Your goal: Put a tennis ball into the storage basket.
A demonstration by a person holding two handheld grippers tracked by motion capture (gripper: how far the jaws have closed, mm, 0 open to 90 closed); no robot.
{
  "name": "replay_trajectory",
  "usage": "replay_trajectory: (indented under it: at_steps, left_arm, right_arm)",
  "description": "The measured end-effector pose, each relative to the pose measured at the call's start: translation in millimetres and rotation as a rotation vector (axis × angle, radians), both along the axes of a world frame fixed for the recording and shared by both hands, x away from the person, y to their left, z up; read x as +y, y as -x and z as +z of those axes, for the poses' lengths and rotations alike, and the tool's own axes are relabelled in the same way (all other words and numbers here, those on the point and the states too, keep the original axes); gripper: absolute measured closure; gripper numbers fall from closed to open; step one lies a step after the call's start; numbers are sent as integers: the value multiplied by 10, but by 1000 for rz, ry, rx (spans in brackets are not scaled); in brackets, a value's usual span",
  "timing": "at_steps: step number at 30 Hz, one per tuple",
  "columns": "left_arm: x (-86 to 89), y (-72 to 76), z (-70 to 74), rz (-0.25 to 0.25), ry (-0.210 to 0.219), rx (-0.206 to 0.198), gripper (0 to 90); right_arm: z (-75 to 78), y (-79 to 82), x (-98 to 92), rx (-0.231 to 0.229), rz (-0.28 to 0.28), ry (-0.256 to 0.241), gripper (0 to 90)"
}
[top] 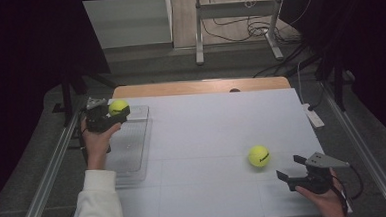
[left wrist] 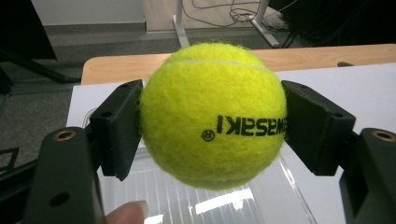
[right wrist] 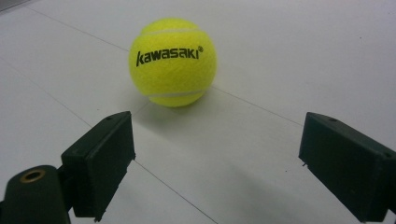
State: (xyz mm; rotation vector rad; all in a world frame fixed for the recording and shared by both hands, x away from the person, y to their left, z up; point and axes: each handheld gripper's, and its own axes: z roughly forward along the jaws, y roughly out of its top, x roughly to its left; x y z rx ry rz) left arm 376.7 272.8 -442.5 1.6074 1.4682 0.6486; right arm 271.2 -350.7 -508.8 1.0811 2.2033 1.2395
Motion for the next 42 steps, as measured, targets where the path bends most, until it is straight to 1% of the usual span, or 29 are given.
replay_trajectory:
  at_steps: [12, 13, 17, 22, 26, 33, 42]
  left_arm:
    - [25, -34, -59, 10, -11, 32, 267]
    - [25, -42, -69, 16, -14, 41, 267]
    - [30, -52, -77, 12, -18, 51, 267]
    - [37, -80, -115, 13, -22, 76, 267]
    - [50, -90, -135, 15, -15, 91, 267]
    - [63, -102, -157, 12, -9, 101, 266]
    - [74, -155, -236, 26, -36, 148, 266]
  right_arm:
    - [-1, 0, 2, 3, 0, -1, 104]
    - [-1, 0, 3, 3, 1, -1, 104]
    - [-1, 1, 6, 3, 0, 3, 104]
    - [0, 1, 4, 2, 1, -1, 104]
    - [-1, 1, 4, 2, 1, 1, 104]
    - [0, 3, 8, 2, 0, 5, 104]
    - [-2, 1, 8, 3, 0, 6, 104]
